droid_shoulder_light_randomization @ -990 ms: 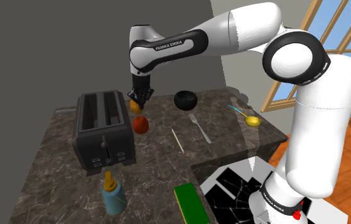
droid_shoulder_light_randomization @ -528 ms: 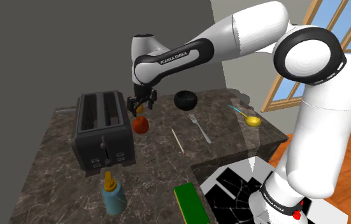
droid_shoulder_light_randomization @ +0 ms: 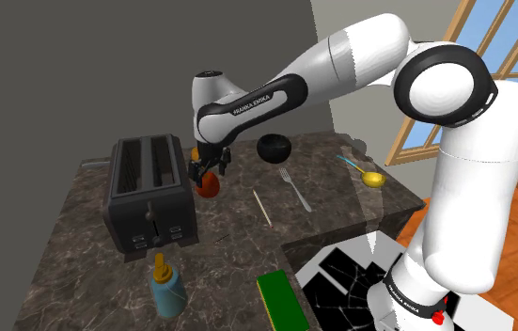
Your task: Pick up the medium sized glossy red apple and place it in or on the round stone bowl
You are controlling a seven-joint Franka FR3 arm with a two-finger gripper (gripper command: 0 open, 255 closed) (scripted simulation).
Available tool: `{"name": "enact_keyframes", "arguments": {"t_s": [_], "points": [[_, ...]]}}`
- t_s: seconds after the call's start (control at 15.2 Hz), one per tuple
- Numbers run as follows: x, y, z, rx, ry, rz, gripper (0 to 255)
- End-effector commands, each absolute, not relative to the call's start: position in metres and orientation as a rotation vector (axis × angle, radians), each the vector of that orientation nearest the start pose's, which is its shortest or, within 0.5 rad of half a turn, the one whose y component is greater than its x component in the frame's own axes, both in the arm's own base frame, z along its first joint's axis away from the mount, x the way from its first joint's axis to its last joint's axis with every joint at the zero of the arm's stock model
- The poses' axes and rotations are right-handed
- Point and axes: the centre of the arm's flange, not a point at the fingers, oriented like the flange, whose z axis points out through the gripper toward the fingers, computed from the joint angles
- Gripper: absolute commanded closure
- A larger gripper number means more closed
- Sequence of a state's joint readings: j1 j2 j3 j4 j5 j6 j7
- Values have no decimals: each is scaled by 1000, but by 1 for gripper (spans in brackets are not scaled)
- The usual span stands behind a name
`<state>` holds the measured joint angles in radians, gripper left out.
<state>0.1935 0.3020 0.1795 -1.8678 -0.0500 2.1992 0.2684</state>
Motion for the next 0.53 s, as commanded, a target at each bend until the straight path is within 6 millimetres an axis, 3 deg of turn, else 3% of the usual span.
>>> {"name": "enact_keyframes", "arguments": {"t_s": [0.0,0.33,0.4,0.46], "points": [[585,224,357,-3112,-199,-41,0],[585,224,357,-3112,-199,-41,0],[585,224,357,-3112,-199,-41,255],[585,224,357,-3112,-199,-41,255]]}}
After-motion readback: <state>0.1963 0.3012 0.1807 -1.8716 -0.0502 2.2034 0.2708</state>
